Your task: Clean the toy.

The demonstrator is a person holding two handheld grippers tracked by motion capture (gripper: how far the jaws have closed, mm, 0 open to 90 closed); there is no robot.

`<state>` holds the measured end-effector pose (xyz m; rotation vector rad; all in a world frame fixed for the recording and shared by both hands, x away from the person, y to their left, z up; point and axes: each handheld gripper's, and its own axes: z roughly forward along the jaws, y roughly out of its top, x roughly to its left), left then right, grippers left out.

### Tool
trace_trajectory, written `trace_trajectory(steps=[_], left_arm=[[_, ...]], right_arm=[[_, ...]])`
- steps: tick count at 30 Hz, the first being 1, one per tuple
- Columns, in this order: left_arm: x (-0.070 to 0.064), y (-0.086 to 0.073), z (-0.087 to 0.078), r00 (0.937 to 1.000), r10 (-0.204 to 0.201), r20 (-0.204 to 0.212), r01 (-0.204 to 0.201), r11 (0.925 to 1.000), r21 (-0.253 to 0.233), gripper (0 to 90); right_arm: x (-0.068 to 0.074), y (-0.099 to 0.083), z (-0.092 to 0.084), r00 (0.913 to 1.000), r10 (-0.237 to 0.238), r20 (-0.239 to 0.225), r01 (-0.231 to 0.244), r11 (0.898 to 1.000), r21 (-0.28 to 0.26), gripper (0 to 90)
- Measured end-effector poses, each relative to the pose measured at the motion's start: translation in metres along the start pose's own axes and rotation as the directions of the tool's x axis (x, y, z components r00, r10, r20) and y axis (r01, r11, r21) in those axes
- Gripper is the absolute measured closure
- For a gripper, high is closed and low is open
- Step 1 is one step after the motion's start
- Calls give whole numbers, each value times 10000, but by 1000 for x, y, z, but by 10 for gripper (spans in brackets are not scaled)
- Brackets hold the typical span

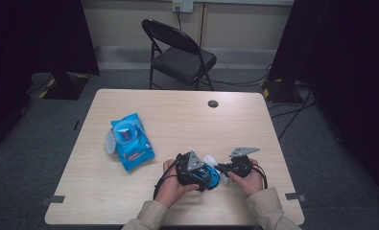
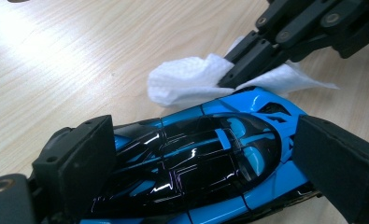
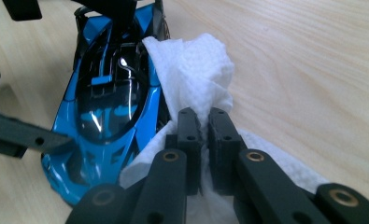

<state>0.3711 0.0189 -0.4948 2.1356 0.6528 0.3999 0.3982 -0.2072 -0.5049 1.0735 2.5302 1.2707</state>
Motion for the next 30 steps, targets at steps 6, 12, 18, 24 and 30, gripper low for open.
trace_trajectory(steps=[6, 12, 18, 24, 30], left_arm=[[0, 0, 0, 10000, 30, 22, -30, 10000, 19, 60], [-1, 0, 0, 10000, 62, -29, -62, 10000, 12, 57], [-1, 0, 0, 10000, 74, -19, -74, 9999, 68, 57], [-1, 0, 0, 10000, 76, -38, -75, 10000, 66, 57], [-1, 0, 0, 9999, 86, -66, -86, 9999, 83, 54]], right_arm=[[-1, 6, 7, 9999, 46, -94, -46, 10000, 37, 854], [-1, 15, 15, 9997, -3, -231, 8, 9998, 220, 854], [0, 22, 23, 9996, -16, -296, 24, 9996, 285, 853], [0, 24, 27, 9995, -25, -316, 32, 9998, 207, 853], [1, 30, 33, 9994, -39, -356, 47, 9997, 225, 854]])
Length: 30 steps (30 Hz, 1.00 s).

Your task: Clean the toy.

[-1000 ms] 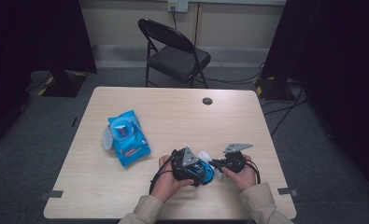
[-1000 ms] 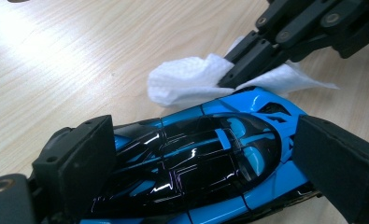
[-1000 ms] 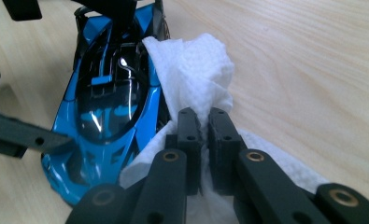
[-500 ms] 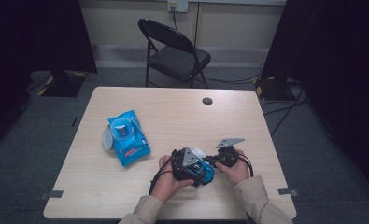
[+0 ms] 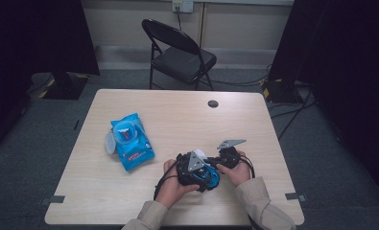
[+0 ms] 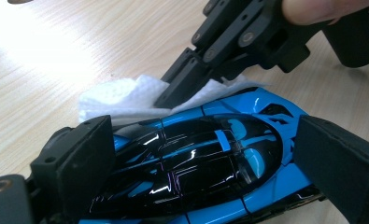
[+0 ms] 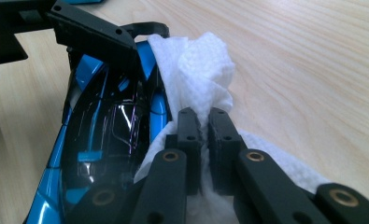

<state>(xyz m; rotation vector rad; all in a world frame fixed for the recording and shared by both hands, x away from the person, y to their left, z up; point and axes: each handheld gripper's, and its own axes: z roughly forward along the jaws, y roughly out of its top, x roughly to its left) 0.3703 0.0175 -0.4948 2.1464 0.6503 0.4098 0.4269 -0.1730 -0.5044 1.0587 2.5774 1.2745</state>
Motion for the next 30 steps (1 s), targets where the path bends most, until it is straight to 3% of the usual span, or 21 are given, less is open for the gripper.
trace_trajectory(steps=[10, 30], left_arm=[[1, 0, 0, 10000, -11, 86, 11, 10000, -5, 55], [1, 0, 0, 9998, -37, 170, 37, 10000, 4, 55]], right_arm=[[0, 9, 8, 9998, -209, -59, 210, 9997, 140, 854], [-3, 19, 20, 9996, -180, -238, 182, 9998, 86, 853]])
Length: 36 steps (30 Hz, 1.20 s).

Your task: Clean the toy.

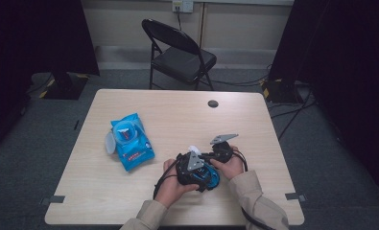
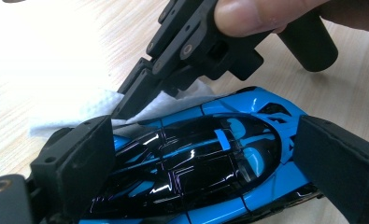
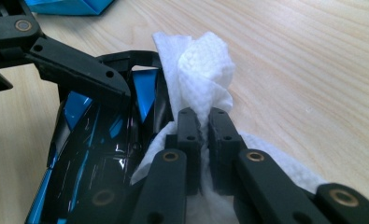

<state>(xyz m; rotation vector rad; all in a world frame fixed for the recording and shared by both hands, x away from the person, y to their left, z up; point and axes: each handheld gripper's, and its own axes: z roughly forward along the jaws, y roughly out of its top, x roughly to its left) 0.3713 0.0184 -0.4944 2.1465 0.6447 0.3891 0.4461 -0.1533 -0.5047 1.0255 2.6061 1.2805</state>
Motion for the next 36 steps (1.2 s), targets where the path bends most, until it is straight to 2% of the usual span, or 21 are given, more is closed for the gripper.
trace_trajectory(steps=[11, 25, 29, 36], left_arm=[[0, 0, 0, 10000, 1, 52, -1, 10000, -32, 55], [0, 0, 0, 9999, 31, 128, -31, 10000, -52, 55], [0, -1, -1, 9999, 48, 117, -47, 9999, -104, 55], [0, -1, 0, 9999, 41, 110, -41, 10000, -79, 55]], right_arm=[[-1, 4, 6, 10000, -25, -70, 25, 10000, -63, 854], [-3, 10, 13, 9997, 155, -191, -158, 9997, -172, 854], [-4, 10, 15, 9992, 334, -236, -340, 9991, -271, 854], [-4, 11, 16, 9996, 172, -215, -179, 9993, -317, 853]])
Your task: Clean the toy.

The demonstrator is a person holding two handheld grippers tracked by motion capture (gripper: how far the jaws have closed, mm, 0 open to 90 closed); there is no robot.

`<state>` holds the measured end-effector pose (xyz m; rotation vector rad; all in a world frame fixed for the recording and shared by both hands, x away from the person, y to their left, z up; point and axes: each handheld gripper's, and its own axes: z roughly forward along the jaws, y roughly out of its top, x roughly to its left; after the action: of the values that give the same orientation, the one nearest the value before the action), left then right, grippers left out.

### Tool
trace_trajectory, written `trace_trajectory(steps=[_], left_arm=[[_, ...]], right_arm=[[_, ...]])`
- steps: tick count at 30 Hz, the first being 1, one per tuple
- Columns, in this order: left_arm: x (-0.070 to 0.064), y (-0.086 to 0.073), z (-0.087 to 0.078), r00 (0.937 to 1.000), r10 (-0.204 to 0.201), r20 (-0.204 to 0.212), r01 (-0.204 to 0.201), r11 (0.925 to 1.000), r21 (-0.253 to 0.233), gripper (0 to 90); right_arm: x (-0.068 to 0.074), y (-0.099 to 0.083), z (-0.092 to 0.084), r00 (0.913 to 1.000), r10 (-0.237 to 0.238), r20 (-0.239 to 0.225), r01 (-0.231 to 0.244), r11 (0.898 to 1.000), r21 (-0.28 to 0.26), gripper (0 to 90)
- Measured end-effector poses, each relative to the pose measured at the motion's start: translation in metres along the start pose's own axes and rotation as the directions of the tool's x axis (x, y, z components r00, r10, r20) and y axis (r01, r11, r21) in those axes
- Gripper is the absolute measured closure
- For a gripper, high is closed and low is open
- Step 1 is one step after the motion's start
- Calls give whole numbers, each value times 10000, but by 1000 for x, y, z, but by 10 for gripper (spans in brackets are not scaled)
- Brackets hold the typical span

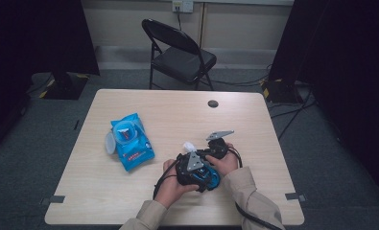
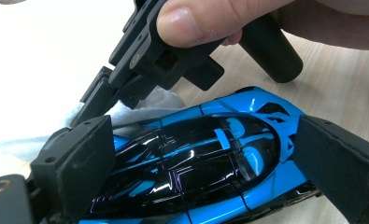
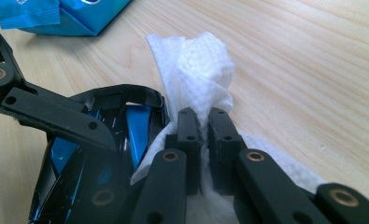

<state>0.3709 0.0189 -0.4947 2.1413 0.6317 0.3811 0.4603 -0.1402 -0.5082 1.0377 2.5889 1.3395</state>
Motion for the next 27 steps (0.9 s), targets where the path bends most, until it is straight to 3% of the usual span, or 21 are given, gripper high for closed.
trace_trajectory(steps=[13, 27], left_arm=[[-1, 0, 0, 10000, 9, -38, -9, 10000, -12, 55], [3, 3, 1, 10000, 90, 11, -90, 9997, 239, 54]], right_arm=[[-2, 1, -11, 9998, -11, 180, 17, 9994, -345, 852], [-2, -7, -58, 9985, -38, 540, 75, 9976, -683, 851]])
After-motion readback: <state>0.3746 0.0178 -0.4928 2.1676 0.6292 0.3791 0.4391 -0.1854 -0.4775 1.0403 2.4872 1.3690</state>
